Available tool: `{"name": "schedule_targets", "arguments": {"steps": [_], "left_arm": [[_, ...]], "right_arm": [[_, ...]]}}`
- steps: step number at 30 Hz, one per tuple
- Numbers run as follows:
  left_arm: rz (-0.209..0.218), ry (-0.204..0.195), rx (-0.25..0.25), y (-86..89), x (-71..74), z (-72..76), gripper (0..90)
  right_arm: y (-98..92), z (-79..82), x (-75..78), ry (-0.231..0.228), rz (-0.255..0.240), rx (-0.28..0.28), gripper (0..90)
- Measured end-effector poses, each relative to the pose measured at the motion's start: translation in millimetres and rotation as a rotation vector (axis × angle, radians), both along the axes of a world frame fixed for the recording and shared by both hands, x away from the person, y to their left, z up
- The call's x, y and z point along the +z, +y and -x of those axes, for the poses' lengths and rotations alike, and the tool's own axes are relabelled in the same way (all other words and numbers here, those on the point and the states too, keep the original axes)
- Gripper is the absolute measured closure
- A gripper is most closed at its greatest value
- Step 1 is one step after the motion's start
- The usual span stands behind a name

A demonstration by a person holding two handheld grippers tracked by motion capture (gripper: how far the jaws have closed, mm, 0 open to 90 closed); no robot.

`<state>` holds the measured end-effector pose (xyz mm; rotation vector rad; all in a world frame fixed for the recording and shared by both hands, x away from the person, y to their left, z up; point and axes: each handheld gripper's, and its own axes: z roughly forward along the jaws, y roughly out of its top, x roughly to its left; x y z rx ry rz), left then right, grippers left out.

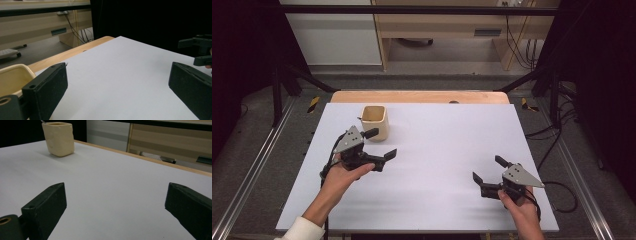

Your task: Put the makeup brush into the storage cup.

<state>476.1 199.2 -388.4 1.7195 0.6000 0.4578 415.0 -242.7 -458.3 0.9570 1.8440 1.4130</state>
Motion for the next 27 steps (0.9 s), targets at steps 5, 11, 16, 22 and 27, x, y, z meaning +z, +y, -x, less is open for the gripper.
{"name": "schedule_targets", "arguments": {"steps": [5, 11, 16, 22, 27], "left_arm": [[-0.014, -0.016, 0.001, 3.3, -6.0, 7.8, 2.0], [-0.011, -0.025, 0.018, 10.4, -14.0, 17.6, 2.0], [-0.011, -0.031, 0.004, 13.4, -17.3, 25.3, 1.7], [-0.031, -0.040, -0.011, 17.1, -21.4, 32.1, 1.6], [-0.042, -0.048, 0.003, 24.0, -25.9, 37.8, 1.4]], "right_arm": [[0.4, 0.1, -0.1, -0.001, 0.005, 0.000, 4.0], [0.6, 0.3, 0.0, -0.003, 0.008, 0.001, 3.9], [0.9, 0.3, 0.0, -0.003, 0.009, 0.001, 3.9], [1.1, 0.5, 0.0, -0.003, 0.009, 0.000, 3.8], [1.1, 0.5, 0.1, -0.003, 0.009, 0.000, 3.8]]}}
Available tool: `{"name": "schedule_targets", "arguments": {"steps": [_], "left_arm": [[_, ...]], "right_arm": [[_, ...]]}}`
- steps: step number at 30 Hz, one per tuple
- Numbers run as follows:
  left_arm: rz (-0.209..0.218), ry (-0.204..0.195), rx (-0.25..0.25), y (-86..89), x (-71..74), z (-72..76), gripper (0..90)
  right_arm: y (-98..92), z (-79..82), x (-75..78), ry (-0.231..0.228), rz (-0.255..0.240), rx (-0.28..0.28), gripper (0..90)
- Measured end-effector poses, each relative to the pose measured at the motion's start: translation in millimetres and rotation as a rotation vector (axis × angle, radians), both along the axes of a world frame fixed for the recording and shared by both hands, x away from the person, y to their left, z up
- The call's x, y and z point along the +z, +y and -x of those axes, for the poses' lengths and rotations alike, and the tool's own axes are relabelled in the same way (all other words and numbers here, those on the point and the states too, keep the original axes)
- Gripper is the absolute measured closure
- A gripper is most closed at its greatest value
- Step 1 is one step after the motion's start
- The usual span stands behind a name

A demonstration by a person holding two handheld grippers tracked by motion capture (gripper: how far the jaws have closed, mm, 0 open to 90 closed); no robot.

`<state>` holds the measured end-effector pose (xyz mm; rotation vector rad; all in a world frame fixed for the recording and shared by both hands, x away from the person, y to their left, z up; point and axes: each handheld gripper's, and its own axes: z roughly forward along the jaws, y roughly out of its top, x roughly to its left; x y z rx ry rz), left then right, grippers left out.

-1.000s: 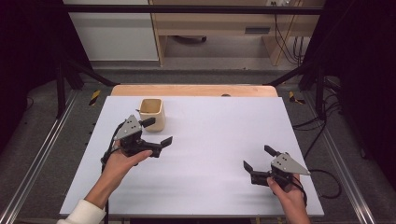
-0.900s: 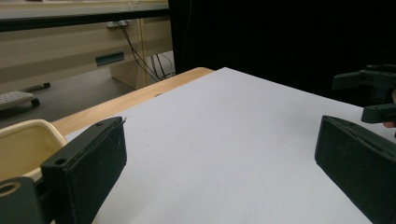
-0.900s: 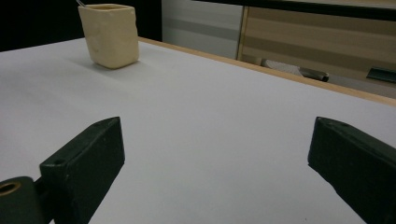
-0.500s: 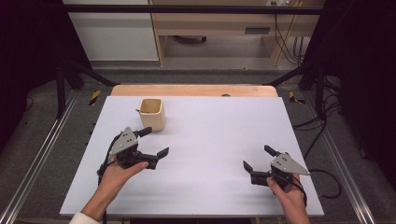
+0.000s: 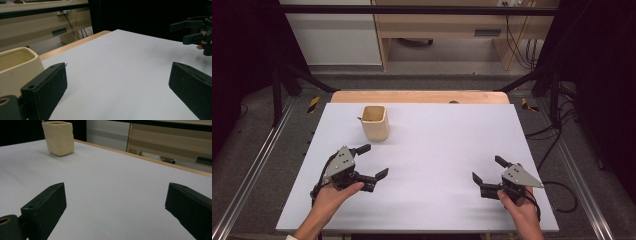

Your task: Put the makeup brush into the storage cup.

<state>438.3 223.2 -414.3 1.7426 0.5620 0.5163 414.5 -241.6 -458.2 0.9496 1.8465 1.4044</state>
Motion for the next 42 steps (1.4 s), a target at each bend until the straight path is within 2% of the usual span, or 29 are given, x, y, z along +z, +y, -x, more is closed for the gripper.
{"name": "schedule_targets", "arguments": {"steps": [9, 12, 22, 36, 42], "left_arm": [[0.008, 0.001, 0.006, 13.2, -6.7, 7.7, 1.5], [-0.001, -0.002, 0.006, 19.0, -9.3, 9.2, 1.6], [0.007, -0.008, 0.043, 38.6, -16.4, 10.5, 1.8], [0.022, -0.013, 0.074, 56.4, -25.9, 17.6, 1.6], [0.032, -0.015, 0.097, 68.6, -30.5, 20.4, 1.6]], "right_arm": [[-0.2, 0.2, 0.3, -0.002, 0.000, 0.000, 3.8], [-0.3, 0.3, 0.4, -0.002, -0.002, -0.001, 3.8], [-0.1, 0.1, 0.0, 0.000, 0.000, -0.001, 3.9], [-1.0, -0.5, -0.9, 0.001, 0.004, -0.001, 3.8], [-3.2, -0.2, -0.6, -0.011, 0.010, -0.002, 4.2]]}}
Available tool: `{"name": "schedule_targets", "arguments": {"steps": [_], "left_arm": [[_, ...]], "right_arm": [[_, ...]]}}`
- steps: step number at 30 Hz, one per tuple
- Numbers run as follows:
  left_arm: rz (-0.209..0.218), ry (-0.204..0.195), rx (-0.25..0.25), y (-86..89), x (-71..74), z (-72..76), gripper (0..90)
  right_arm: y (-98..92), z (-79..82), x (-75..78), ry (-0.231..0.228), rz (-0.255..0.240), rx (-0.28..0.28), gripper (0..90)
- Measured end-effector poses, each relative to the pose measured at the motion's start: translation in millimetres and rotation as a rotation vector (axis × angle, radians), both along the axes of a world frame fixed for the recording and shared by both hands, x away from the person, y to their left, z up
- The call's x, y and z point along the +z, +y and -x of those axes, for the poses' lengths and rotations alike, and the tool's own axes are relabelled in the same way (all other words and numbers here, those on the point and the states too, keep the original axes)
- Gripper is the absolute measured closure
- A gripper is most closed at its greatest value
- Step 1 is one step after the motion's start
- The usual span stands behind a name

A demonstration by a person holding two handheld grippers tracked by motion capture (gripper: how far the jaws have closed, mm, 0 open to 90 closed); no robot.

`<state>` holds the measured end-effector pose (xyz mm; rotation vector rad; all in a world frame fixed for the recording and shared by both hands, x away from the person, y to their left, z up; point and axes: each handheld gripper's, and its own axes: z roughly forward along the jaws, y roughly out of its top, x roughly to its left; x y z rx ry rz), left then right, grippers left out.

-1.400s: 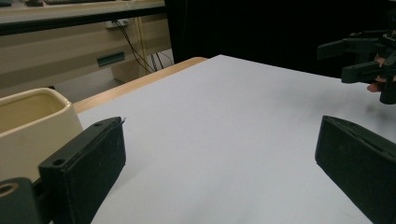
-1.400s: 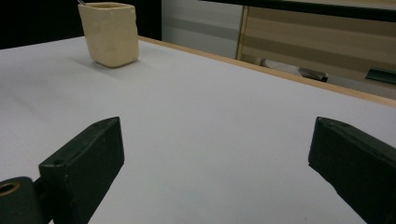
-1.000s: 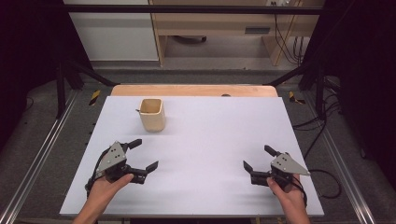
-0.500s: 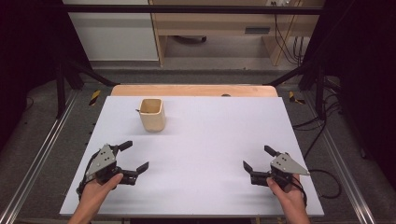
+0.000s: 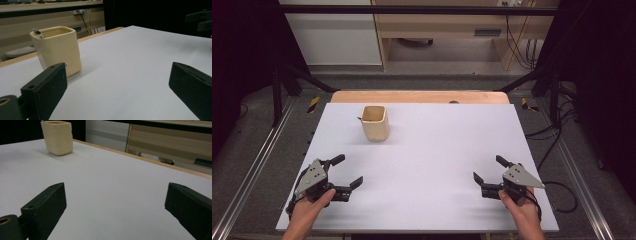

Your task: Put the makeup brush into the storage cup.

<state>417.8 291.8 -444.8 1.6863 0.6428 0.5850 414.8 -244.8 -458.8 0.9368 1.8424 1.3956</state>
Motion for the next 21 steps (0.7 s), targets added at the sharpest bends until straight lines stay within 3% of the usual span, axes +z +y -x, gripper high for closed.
{"name": "schedule_targets", "arguments": {"steps": [11, 21], "left_arm": [[0.018, -0.020, 0.045, 20.0, -3.8, 5.1, 1.6], [0.022, -0.034, 0.056, 26.1, -7.2, 11.5, 1.6]], "right_arm": [[-4.9, 1.1, 0.3, -0.003, 0.001, -0.013, 4.0], [-12.2, 1.7, 0.9, -0.007, -0.008, -0.029, 3.5]]}}
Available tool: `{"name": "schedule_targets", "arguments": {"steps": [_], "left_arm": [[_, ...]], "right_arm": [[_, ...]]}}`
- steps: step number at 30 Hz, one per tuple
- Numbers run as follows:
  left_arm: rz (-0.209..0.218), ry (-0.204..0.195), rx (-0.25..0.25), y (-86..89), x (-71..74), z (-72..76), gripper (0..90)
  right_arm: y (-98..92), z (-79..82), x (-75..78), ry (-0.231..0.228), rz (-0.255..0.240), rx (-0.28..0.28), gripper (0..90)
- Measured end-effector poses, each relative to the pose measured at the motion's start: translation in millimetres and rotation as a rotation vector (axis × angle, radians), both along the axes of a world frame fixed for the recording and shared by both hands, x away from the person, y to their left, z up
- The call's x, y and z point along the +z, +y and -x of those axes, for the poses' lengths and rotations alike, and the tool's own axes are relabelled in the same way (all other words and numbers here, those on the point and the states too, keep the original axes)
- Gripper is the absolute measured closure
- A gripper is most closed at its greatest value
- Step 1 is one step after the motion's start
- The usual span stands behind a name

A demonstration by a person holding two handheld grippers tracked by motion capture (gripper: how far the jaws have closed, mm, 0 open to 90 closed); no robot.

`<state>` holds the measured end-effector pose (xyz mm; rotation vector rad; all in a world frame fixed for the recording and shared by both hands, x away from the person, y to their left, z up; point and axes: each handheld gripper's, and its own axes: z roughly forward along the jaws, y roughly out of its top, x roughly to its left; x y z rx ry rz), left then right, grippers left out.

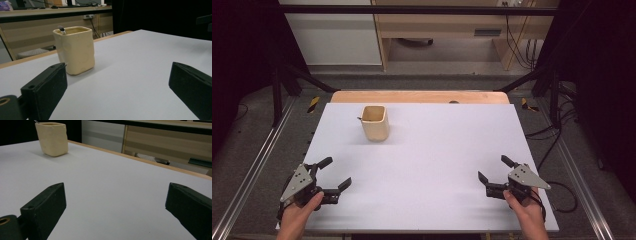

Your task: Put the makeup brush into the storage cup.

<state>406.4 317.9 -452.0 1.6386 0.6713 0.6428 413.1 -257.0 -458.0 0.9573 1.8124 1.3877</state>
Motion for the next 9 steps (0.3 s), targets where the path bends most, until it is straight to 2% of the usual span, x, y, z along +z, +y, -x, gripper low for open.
{"name": "schedule_targets", "arguments": {"steps": [2, 9], "left_arm": [[-0.002, -0.005, 0.003, 0.7, 0.2, 1.8, 1.6], [0.030, -0.026, 0.024, 4.8, 2.7, 5.0, 1.6]], "right_arm": [[-1.8, -0.3, -0.2, 0.002, -0.002, -0.006, 3.5], [-6.4, -1.0, -0.3, 0.002, -0.009, -0.017, 3.5]]}}
